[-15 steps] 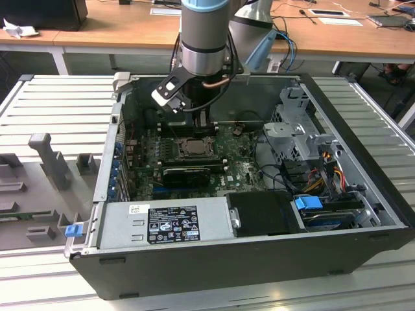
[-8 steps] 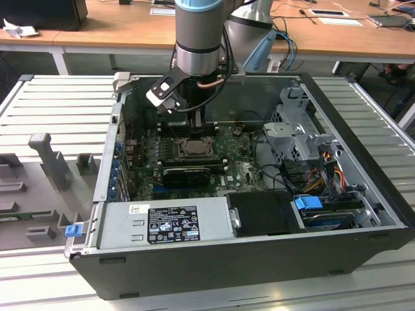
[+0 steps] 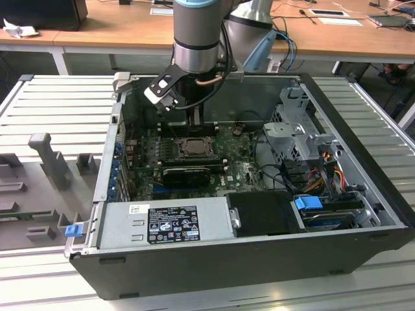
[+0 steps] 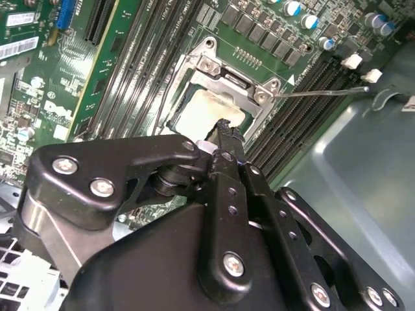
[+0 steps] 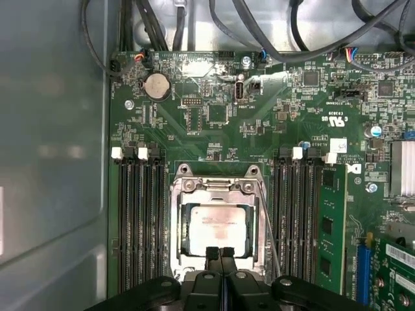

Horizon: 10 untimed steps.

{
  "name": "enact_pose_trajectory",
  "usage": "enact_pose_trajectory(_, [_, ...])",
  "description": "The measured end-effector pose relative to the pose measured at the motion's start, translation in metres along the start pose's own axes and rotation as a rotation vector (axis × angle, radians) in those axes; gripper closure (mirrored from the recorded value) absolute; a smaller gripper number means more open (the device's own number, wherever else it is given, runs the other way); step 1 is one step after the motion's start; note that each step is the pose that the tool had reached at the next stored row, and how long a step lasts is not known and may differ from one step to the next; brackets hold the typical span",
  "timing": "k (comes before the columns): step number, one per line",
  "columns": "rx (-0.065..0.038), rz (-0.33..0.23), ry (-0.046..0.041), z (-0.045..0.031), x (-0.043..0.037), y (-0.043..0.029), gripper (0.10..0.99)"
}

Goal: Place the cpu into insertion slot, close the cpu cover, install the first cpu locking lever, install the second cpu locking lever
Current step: 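Install the first cpu locking lever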

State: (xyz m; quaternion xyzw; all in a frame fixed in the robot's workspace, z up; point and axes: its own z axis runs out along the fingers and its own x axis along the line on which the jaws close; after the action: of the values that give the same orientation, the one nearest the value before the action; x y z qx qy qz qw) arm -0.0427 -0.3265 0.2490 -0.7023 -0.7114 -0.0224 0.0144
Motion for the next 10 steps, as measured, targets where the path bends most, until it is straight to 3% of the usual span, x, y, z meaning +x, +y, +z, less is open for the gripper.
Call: enact_pose_trajectory(10, [0.0,0.0,0.0,-0.0291,0.0015,0.0003,0.98])
